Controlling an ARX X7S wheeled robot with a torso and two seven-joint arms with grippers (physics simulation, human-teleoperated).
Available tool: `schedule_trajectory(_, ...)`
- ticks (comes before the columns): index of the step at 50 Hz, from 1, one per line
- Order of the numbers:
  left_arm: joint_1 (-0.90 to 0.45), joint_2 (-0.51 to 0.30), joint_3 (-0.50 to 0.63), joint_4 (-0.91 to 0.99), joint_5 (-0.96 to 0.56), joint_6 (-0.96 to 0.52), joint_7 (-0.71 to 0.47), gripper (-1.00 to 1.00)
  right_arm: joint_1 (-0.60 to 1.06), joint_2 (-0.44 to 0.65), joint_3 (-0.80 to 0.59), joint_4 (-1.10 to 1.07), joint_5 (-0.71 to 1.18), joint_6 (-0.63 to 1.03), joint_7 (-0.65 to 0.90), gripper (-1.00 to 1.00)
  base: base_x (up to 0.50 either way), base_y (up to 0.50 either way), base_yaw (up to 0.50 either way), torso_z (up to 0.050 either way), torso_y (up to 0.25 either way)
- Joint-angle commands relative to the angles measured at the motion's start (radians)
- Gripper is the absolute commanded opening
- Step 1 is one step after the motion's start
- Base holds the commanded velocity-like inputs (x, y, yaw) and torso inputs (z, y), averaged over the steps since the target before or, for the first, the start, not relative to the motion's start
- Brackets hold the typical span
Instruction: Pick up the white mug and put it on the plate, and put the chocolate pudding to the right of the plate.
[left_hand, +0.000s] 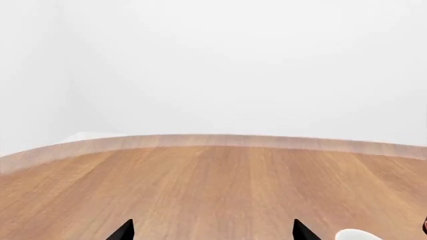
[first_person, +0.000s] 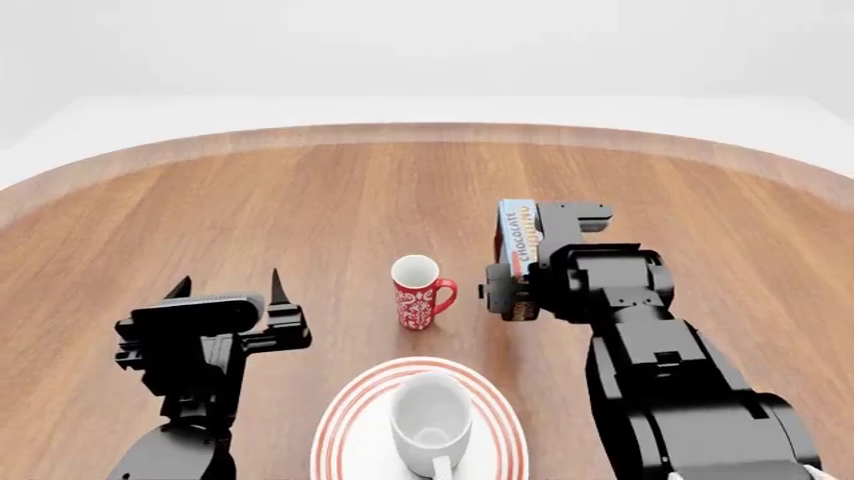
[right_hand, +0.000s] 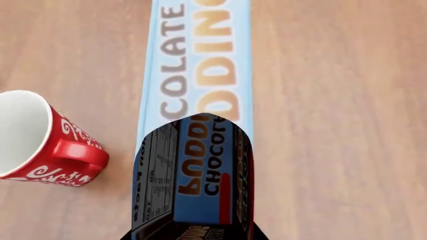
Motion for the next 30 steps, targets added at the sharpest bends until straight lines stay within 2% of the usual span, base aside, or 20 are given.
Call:
schedule_trajectory(1,0.003,-0.001,-0.003,0.003,-0.004,0.01,-0.002,1.0,0.034,0.025,0.034,0.0,-0.068,0.006,-0.063,-1.0,0.0,0.0,0.0,0.0,0.0)
schedule_trajectory(8,0.003,-0.003,-0.004,0.01,-0.006,0.004,-0.01,1.0,0.03,0.067,0.002,-0.027,-0.089,0.005,-0.147,-1.0,0.0,0.0,0.0,0.0,0.0)
schedule_trajectory(11,0.007,-0.005,-0.004,0.012,-0.005,0.008,-0.01,1.0,-0.25,0.138,0.001,-0.477,-0.076,0.44,-0.192,-1.0,0.0,0.0,0.0,0.0,0.0)
schedule_trajectory(13,0.008,-0.006,-0.005,0.014,-0.005,0.007,-0.012,1.0,-0.353,0.183,-0.002,-0.777,-0.065,0.593,-0.218,-1.0,0.0,0.0,0.0,0.0,0.0)
schedule_trajectory(16,0.005,-0.007,-0.004,0.022,-0.007,0.004,-0.014,1.0,-0.45,0.237,0.012,-1.227,-0.046,0.73,-0.246,-1.0,0.0,0.0,0.0,0.0,0.0)
schedule_trajectory(18,0.007,-0.007,-0.003,0.023,-0.006,0.007,-0.014,1.0,-0.49,0.263,0.031,-1.353,-0.037,0.781,-0.255,-1.0,0.0,0.0,0.0,0.0,0.0)
schedule_trajectory(19,0.007,-0.008,-0.003,0.023,-0.006,0.007,-0.014,1.0,-0.53,0.298,0.046,-1.397,0.005,0.787,-0.255,-1.0,0.0,0.0,0.0,0.0,0.0)
schedule_trajectory(21,0.007,-0.01,-0.006,0.028,-0.008,0.004,-0.016,1.0,-0.559,0.346,0.071,-1.426,0.163,0.787,-0.141,-1.0,0.0,0.0,0.0,0.0,0.0)
schedule_trajectory(24,0.009,-0.012,-0.008,0.032,-0.01,0.005,-0.018,1.0,-0.665,0.479,0.139,-1.536,0.584,0.787,0.137,-1.0,0.0,0.0,0.0,0.0,0.0)
schedule_trajectory(28,0.01,-0.012,-0.006,0.031,-0.009,0.007,-0.018,1.0,-0.738,0.56,0.205,-1.59,0.846,0.785,0.286,-1.0,0.0,0.0,0.0,0.0,0.0)
schedule_trajectory(30,0.01,-0.012,-0.005,0.034,-0.009,0.007,-0.019,1.0,-0.764,0.585,0.213,-1.612,0.913,0.783,0.319,-1.0,0.0,0.0,0.0,0.0,0.0)
